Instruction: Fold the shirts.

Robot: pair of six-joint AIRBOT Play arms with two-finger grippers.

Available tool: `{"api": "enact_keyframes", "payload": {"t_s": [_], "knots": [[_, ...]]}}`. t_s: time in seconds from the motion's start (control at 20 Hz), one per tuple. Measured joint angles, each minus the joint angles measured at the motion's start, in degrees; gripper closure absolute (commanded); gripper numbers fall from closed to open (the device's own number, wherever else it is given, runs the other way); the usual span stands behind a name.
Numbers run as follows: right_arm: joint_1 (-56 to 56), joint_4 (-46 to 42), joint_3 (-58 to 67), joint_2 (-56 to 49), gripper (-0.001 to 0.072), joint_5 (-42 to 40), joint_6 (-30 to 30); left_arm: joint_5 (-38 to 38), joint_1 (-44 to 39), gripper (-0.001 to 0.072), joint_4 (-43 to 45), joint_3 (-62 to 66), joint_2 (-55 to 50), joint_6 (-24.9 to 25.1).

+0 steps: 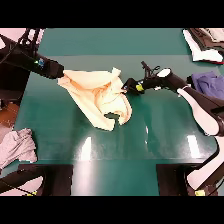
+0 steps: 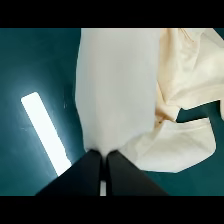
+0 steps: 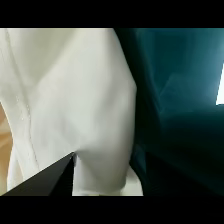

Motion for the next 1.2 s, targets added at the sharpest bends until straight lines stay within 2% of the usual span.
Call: {"api": "enact_keyframes", "payload": {"t_s": [0.05,0.1,0.3,0.5,0.8,0.95,1.2], "knots": [[0.5,0.2,1.3,-1.1,0.0582,-0.2,-0.1,-0.1,0.0,0.0682,0.1,0.0,0.0,0.0],[0.8,0.3,2.3,-1.9,0.0696,-0.3,-0.2,-0.2,0.0,0.0682,0.1,0.0,0.0,-0.2],[0.7,0.4,5.4,-2.1,0.0698,-0.1,-2.1,-0.7,0.0,0.0682,0.8,0.2,0.2,-0.2],[-3.3,-2.8,10.0,5.0,0.0699,1.6,-3.0,-0.6,0.0,0.0682,7.0,4.3,1.8,-0.3],[-12.4,-14.1,24.7,23.2,0.0699,7.2,-3.3,0.9,0.0,0.0681,12.5,19.9,6.3,-0.3],[-16.3,-16.7,31.5,31.9,0.0699,8.7,-3.3,1.8,0.0,0.0682,12.9,24.5,9.9,-0.3],[-22.9,-18.2,32.8,47.3,0.0699,6.7,-3.3,4.6,0.0,0.0682,9.3,26.8,17.1,-0.3]]}}
